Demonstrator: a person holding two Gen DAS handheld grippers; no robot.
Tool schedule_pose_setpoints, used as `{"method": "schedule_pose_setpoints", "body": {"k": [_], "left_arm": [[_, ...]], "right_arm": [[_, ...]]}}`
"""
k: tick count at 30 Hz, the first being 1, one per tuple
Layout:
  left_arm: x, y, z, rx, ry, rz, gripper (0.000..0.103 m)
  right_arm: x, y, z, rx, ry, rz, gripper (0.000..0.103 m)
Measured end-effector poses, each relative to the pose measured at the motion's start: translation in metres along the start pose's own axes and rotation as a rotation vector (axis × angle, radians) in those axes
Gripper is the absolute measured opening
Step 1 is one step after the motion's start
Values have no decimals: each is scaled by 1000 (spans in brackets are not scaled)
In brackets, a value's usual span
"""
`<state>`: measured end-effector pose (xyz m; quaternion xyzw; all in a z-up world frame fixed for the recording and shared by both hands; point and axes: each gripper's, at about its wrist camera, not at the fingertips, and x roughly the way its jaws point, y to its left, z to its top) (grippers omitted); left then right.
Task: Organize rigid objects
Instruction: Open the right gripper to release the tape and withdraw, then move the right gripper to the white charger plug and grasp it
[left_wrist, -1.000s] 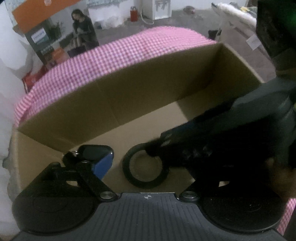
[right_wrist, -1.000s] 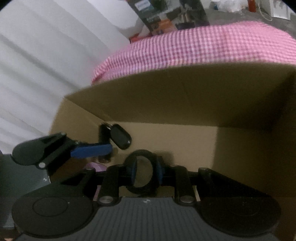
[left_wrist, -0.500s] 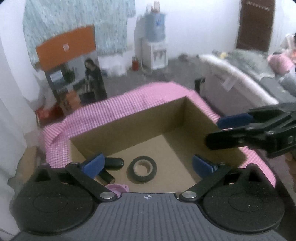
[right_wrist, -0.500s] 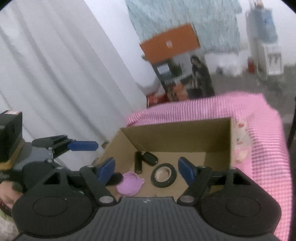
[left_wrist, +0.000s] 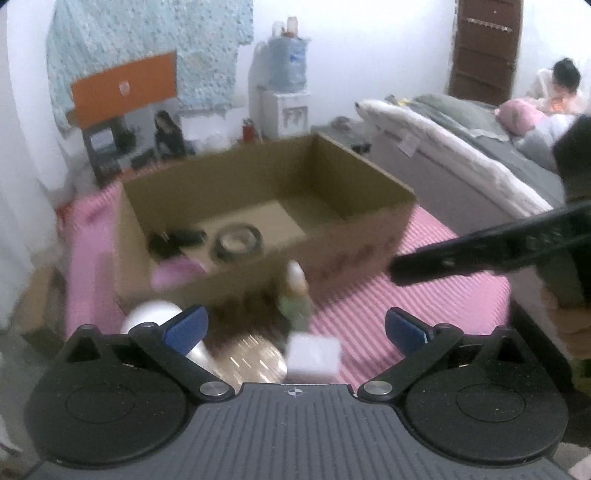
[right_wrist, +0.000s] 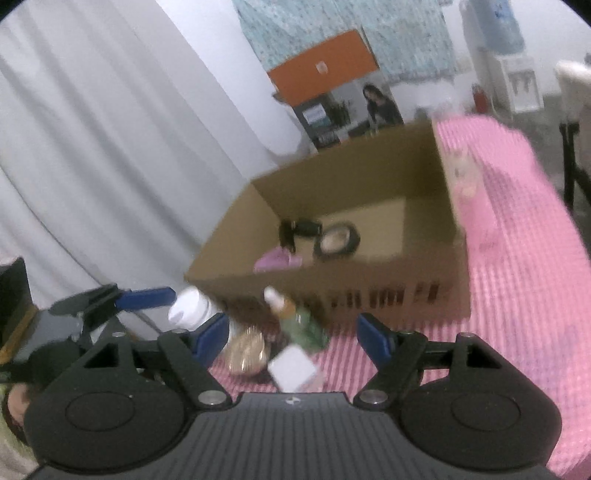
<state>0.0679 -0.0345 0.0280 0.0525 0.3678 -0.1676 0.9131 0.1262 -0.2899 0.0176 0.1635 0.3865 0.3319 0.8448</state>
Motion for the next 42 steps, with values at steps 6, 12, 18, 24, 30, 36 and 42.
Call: {"method": "schedule_pose_setpoints", "body": {"k": [6,12,18,24,30,36,42], "left_arm": [[27,-1,-26,-95,66,-107,95],[52,0,-41,-165,114,-147,79],[69,11,-45,-238,148,-185,69],[75,11,-49,-256,166,-224,67],[73,-4,-50,-212,179,-247,68],[69,-18,-55,-147,187,-290,68],[67,-13,-50,-152,184,-282,69]], "right_arm": [[34,3,-16,8,87,-3,61],[78,2,-13,-44,184,-21,51],[113,-5,-14,-55,283,-20,41],[106,-6,-25,-37,320,17,40],[82,-17,-40,18,316,15,40],[57,-32,-54,106,302,5,41],[45,-46,-55,179,273,-5,41]]}}
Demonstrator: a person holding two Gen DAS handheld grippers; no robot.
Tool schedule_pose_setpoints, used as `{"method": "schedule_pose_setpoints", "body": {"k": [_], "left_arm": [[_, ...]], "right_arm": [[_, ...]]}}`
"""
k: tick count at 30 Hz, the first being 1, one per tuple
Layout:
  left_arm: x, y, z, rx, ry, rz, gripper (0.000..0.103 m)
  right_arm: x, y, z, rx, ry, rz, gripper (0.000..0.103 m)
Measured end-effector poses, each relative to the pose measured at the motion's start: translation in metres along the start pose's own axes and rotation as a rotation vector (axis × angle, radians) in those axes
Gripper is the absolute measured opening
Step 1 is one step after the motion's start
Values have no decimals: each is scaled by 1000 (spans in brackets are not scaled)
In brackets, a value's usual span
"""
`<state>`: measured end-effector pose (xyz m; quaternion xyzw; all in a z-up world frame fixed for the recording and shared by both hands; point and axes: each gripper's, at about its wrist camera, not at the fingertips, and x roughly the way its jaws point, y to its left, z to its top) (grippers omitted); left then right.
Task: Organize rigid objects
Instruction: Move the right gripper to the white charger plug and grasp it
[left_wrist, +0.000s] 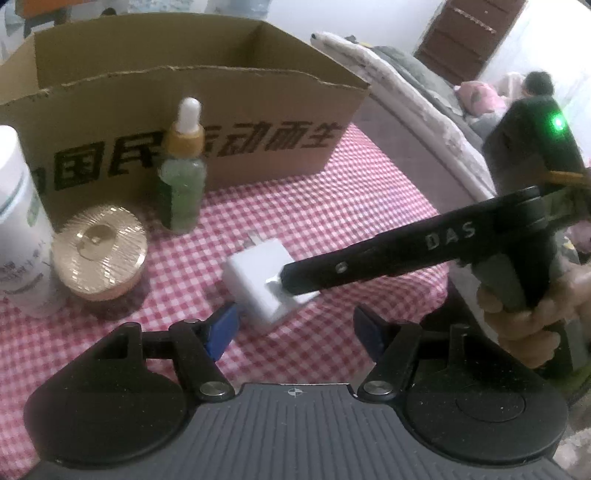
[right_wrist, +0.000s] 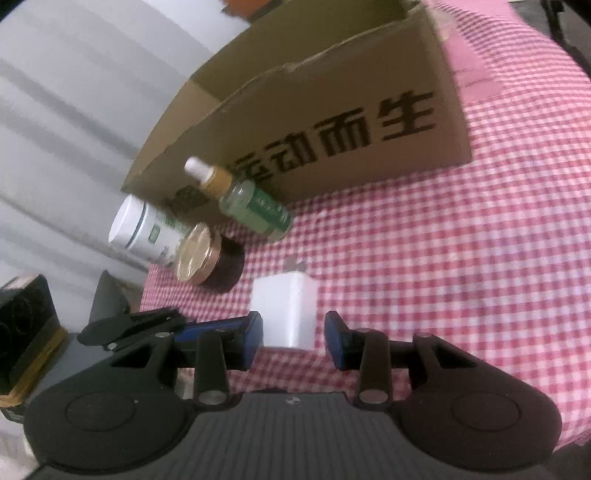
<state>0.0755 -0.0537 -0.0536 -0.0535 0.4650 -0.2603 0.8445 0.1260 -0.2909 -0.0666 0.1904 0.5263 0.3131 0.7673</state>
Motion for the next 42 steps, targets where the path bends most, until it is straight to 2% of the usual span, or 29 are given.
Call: {"method": "schedule_pose_setpoints", "body": {"k": [7,12,15,21,24,27,42], "left_arm": [[11,6,12,-40,22,28,65],[20,5,17,-22,12,51,61],[21,6,18,-29,8,50,61],[18,8,17,-22,-2,83,61],[16,9,16,-21,-11,101,56],[15,12,14,-28,-22,111,49],[2,12,8,-45,-85,91,46]], "right_arm": [[5,-13,15,53,0,43,42],[17,-5,22,26,14,59,43],[19,-2,22,14,13,57,44],[16,0,12,15,-2,116,47],[15,3,10,17,-13,135,46],[16,4,9,23,-20,133,46],[22,-7,8,150,-29,125,45]]}}
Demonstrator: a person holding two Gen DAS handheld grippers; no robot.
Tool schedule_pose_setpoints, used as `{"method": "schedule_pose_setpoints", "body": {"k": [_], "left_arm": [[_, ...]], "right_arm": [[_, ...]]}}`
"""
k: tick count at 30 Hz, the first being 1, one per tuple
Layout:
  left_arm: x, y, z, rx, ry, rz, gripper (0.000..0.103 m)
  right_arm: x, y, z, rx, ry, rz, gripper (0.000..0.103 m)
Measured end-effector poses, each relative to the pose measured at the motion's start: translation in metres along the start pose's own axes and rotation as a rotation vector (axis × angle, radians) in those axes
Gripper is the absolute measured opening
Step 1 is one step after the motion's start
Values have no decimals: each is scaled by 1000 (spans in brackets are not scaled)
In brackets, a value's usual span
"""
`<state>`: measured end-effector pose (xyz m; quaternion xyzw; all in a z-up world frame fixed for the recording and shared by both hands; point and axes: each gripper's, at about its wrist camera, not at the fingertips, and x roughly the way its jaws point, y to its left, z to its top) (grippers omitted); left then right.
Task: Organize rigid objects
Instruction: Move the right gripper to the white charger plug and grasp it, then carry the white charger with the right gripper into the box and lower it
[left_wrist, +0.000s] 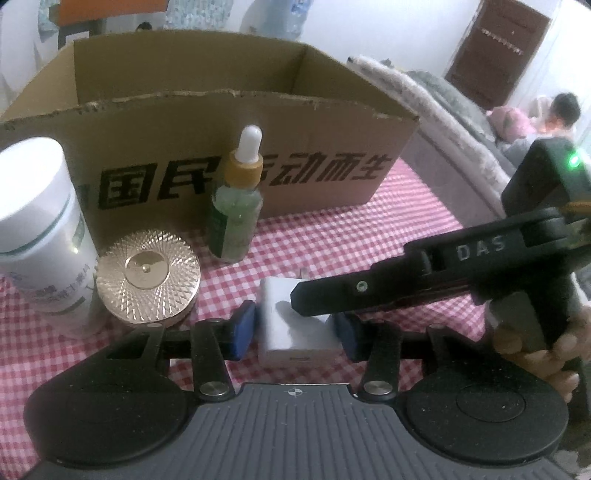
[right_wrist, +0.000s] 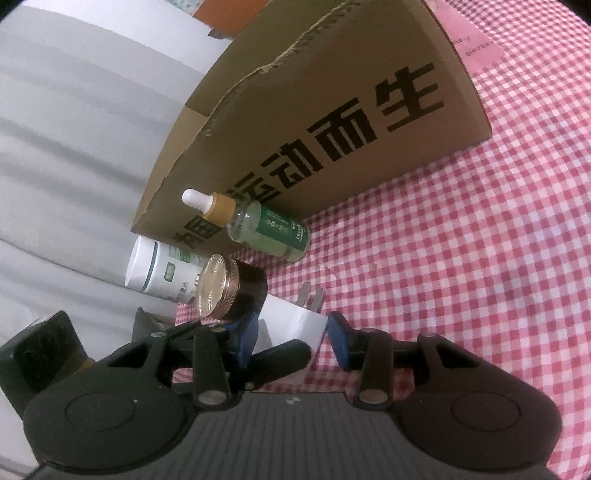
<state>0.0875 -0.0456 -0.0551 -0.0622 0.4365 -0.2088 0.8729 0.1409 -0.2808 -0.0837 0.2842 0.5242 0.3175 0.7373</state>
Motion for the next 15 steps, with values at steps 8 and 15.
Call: {"method": "schedule_pose_setpoints", "body": {"k": [8,15], "left_arm": [[-11,-6,-3,13,-21,-10,43],[-25,-14,-2,29,-58,-9,43]], "right_arm": [[-6,-8,-5,64,-8,39,46],[-14,-15,-8,128,-22,110,46]]}}
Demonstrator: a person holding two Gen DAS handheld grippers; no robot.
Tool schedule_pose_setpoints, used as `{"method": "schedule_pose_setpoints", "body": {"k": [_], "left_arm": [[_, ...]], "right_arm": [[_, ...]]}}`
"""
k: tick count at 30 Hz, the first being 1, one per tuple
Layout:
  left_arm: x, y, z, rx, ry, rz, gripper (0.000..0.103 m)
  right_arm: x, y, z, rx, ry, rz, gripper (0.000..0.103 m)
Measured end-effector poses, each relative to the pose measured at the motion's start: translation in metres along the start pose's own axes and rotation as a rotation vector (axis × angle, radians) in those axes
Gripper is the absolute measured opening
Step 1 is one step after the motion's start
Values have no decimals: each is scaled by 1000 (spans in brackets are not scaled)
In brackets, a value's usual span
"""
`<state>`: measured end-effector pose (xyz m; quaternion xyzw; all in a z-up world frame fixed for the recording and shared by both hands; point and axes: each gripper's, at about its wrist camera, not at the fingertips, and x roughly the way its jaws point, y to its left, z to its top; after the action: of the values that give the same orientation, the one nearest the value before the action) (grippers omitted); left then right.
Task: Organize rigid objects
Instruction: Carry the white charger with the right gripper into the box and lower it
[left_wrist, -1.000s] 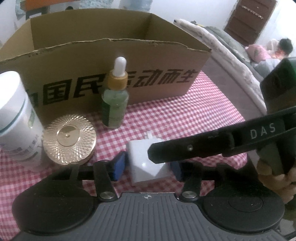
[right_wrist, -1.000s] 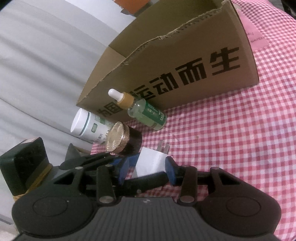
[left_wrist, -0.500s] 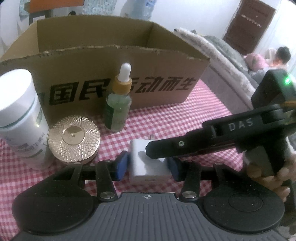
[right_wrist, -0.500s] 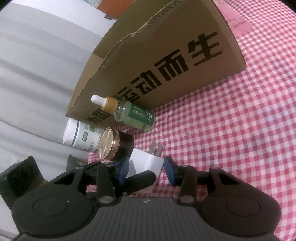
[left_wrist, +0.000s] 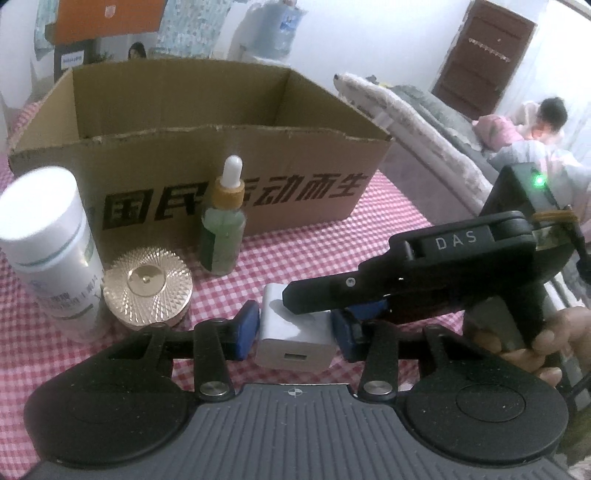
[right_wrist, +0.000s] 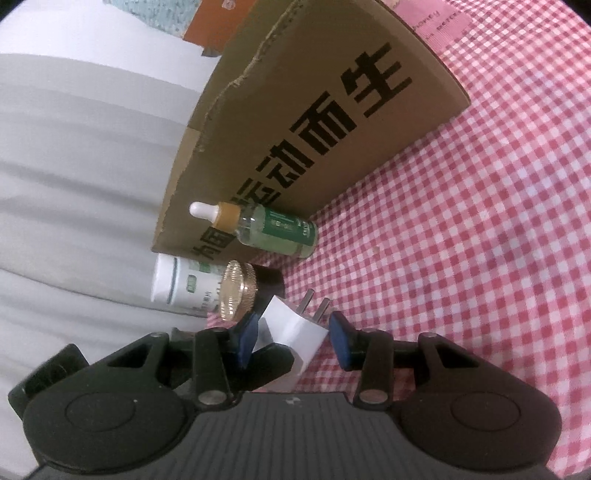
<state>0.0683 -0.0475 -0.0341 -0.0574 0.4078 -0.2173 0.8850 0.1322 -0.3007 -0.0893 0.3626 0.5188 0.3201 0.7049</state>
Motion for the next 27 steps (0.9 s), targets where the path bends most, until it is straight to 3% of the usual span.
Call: {"method": "schedule_pose_setpoints", "body": {"k": [7,15,19,27], "left_arm": [[-34,-11,18,39,-100,2,43],[-62,-16,78,122,-228,48,43],[-46,-2,111,82,-199,55,43],[19,43,147,-54,-12,69,43]], "right_arm": [[-28,39,2,-86,-53,19,46],[-55,120,38,-313,-146,14,46],[-46,140,74,-364,-134,-8,46],[18,119,145,-285,16,-110,46]]}}
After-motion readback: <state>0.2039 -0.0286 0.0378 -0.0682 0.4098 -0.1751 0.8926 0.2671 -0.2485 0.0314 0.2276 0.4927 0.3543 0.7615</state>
